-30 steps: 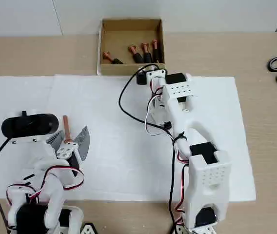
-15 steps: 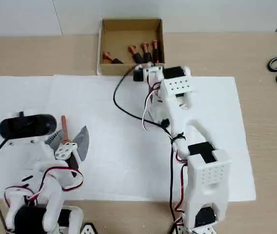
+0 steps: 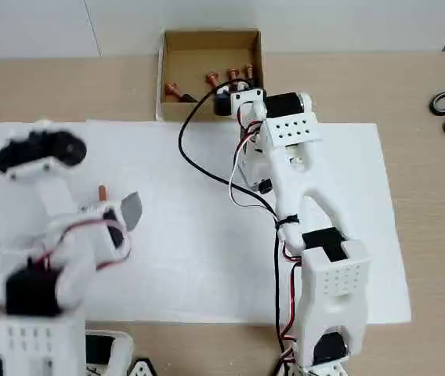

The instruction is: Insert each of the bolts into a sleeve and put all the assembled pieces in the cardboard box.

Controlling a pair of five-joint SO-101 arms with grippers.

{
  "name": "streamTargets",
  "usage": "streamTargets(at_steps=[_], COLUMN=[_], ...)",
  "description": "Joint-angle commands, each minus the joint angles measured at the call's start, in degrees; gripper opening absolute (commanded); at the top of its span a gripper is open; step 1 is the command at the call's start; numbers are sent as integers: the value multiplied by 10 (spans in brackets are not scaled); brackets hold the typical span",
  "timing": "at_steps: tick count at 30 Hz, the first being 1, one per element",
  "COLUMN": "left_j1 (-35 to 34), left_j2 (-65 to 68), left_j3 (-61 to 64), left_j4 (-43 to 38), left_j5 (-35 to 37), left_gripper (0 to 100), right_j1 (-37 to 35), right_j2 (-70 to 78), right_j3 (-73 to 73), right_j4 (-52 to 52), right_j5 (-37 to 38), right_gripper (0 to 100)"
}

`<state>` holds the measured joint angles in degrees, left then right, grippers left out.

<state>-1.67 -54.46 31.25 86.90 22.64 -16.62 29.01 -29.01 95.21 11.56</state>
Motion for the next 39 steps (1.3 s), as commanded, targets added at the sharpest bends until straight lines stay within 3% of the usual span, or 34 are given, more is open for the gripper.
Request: streamTargets(at_steps=[1,10,20,26,39], left_j1=[-2,-4,-122,-123,-124], left_j2=[99,277,346,416,531], left_j3=[-58,-65,-61,-65,-65], left_j4=[19,-9,-89,-94,-190], left_j5=[3,1,0,-24,-24], left_gripper=[203,203,203,203,203], right_j1=[14,76,77,77,80], right_j2=[-32,-32,-102,-135,-170], right_j3=[-28,-30,-27,-27,-26], right_j4=[5,5,7,7,9], right_j5=[6,6,6,4,4], right_gripper=[3,3,3,3,3])
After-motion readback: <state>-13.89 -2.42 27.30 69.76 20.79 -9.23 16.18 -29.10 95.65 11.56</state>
